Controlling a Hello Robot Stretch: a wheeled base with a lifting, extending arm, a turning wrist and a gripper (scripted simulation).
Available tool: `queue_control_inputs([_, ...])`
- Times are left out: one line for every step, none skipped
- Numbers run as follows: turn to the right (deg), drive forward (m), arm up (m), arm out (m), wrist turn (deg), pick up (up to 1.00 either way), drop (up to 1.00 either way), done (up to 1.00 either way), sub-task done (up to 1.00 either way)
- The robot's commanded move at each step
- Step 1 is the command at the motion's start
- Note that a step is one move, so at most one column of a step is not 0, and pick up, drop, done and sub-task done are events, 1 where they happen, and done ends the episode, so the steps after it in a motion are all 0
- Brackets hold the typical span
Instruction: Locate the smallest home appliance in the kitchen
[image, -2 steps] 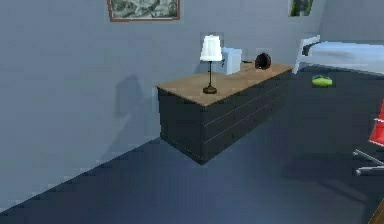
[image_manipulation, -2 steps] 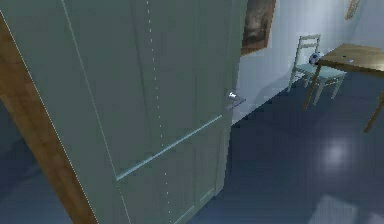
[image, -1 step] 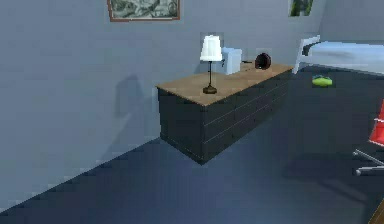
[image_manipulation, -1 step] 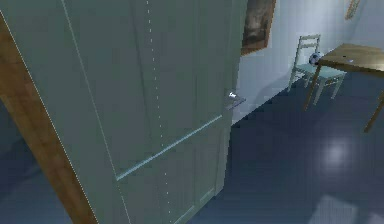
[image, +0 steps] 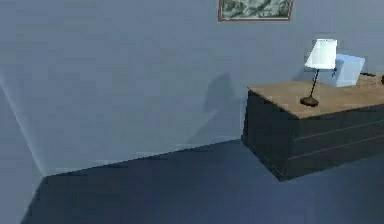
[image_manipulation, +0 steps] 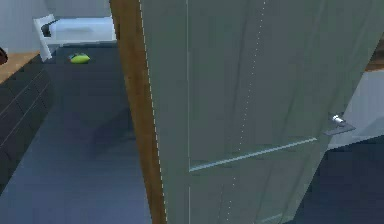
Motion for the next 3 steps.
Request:
queue_control_inputs([0.0, 0.20, 0.00, 0.00, 0.0, 0.00, 0.00, 0.00, 0.00])
queue_control_inputs([36.0, 0.00, 0.00, 0.00, 0.0, 0.00, 0.00, 0.00, 0.00])
queue_control_inputs([0.0, 0.45, 0.00, 0.00, 0.0, 0.00, 0.00, 0.00, 0.00])
